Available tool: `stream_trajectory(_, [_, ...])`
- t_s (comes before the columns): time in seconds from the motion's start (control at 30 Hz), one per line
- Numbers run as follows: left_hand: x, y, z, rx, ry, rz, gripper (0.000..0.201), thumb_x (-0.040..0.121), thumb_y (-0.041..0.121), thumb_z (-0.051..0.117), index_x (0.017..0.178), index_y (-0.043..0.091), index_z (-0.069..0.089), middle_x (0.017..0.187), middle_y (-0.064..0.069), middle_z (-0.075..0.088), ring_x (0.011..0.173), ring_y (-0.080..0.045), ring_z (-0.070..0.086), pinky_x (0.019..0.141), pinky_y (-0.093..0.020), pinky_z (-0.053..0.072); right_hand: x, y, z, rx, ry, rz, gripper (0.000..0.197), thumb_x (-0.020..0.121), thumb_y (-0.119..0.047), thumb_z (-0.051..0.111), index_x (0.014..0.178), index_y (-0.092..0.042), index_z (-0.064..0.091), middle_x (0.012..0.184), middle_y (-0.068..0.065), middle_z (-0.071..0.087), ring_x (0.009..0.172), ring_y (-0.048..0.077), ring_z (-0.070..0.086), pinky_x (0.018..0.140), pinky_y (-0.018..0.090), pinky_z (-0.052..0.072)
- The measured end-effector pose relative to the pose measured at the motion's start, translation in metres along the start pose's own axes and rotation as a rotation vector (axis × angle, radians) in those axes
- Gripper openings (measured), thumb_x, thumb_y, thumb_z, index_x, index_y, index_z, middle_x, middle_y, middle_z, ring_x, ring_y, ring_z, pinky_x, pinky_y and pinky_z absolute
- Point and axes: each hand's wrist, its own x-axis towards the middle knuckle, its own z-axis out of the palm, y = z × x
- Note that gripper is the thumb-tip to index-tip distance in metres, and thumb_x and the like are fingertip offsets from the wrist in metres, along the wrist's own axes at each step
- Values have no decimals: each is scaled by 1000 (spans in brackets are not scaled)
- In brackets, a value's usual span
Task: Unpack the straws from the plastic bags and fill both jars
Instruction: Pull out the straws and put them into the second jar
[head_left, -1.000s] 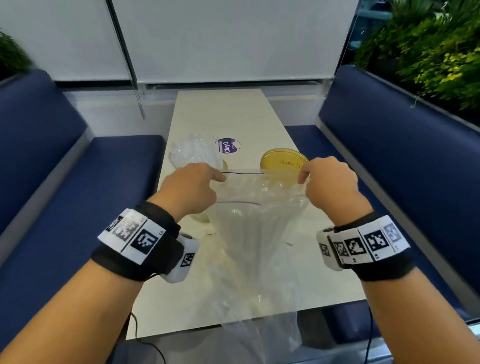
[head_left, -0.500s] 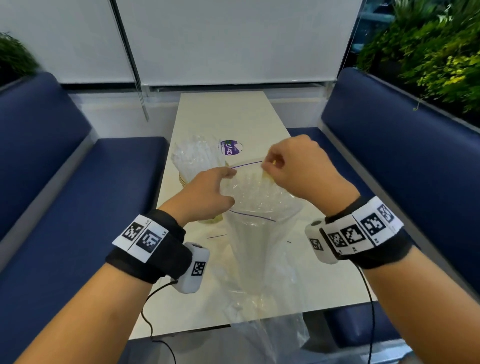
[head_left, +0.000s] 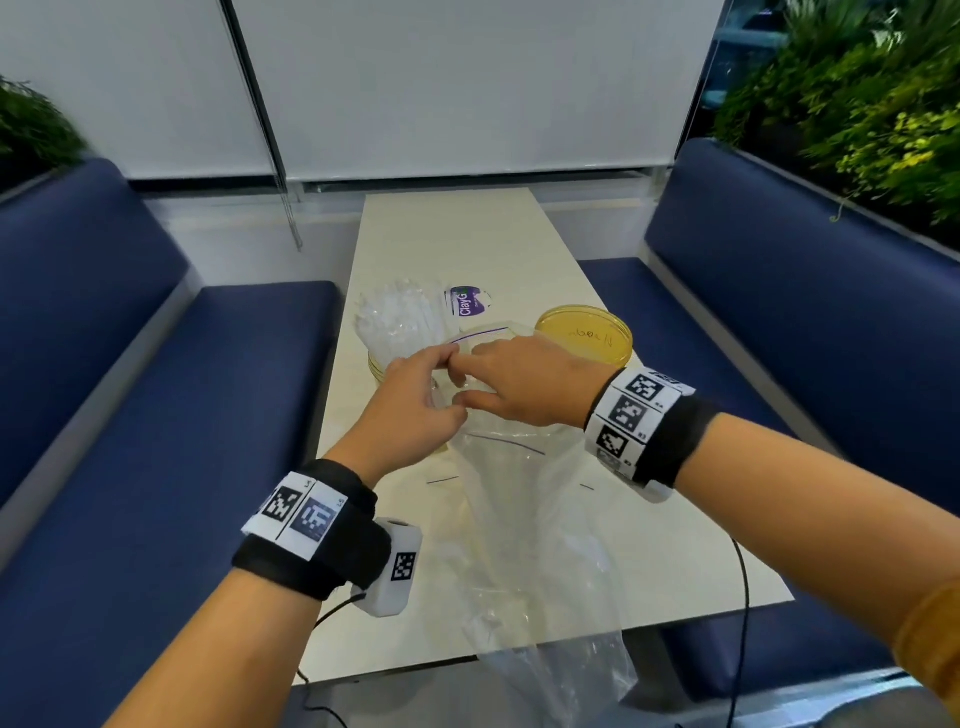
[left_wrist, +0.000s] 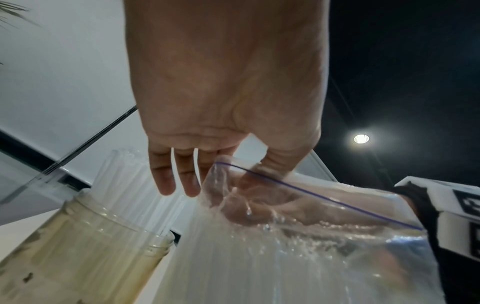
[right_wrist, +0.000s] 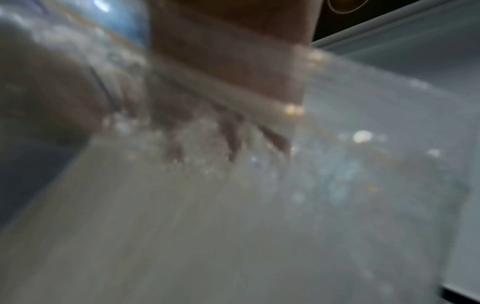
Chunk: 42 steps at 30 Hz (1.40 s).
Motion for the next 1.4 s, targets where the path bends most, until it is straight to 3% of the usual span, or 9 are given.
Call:
stream_trajectory(0.13, [-2,-4,5,-40,34,-4,72,81,15,68,148,20,43,128,9,49,130,-20,45,112,-38,39,3,-2,4,-110,53,-50,28,104,-35,38,121,-17,54,104,2,67,83,27,64,59,31,33])
stream_trajectory(0.27, [-3,-6,10,-78,62,-6,67,80,16,76,141,20,48,130,7,53,124,-14,49,106,-29,40,4,1,1,2,79,-88,30,105,-31,42,131,-18,51,116,2,67,94,26,65,67,34,45])
stream_trajectory(0.43, [-2,-6,14,-40,129,-63,90,67,66,80,140,23,49,129,12,55,118,-8,52,98,-30,45,4,1,-31,27,165,-47,19,106,-29,43,108,-13,54,94,2,61,82,26,61,70,39,50])
stream_trajectory(0.67, [9,13,28,-82,310,-121,84,47,89,73,96,23,57,87,8,62,78,-11,59,63,-30,50,11,-12,-81,107,425,-86,22,104,-29,49,104,-11,60,95,4,67,81,22,58,75,38,50])
stream_trajectory(0.87, [13,16,40,-427,491,-118,26,72,36,83,88,19,72,81,1,76,77,-16,73,72,-48,61,15,-24,-70,392,587,-32,22,98,-33,60,102,-12,64,87,0,67,76,14,59,73,31,52])
stream_trajectory(0.97, [14,13,42,-454,523,-140,11,77,26,80,83,21,71,80,0,76,77,-19,74,72,-49,62,9,-23,-62,740,597,69,49,86,-53,69,121,-22,53,93,-4,62,74,5,54,70,21,49])
stream_trajectory(1.07, [19,12,41,-420,521,-61,11,81,23,73,85,31,68,85,4,75,83,-16,73,72,-41,62,7,-22,-46,887,442,181,78,65,-61,83,126,-27,48,110,-10,60,99,6,57,84,20,48])
stream_trajectory(1.23, [22,14,41,-317,510,-69,13,92,11,59,99,19,66,81,10,65,83,-17,67,67,-27,55,14,-38,-20,1004,364,236,27,83,-34,79,73,-15,62,68,-6,63,61,6,57,59,19,43])
stream_trajectory(1.4, [18,10,41,-385,428,-124,24,78,27,75,97,13,68,83,0,71,75,-17,67,63,-33,56,24,-46,-26,1118,556,281,10,93,-22,67,86,-16,63,73,6,73,69,19,72,70,36,60])
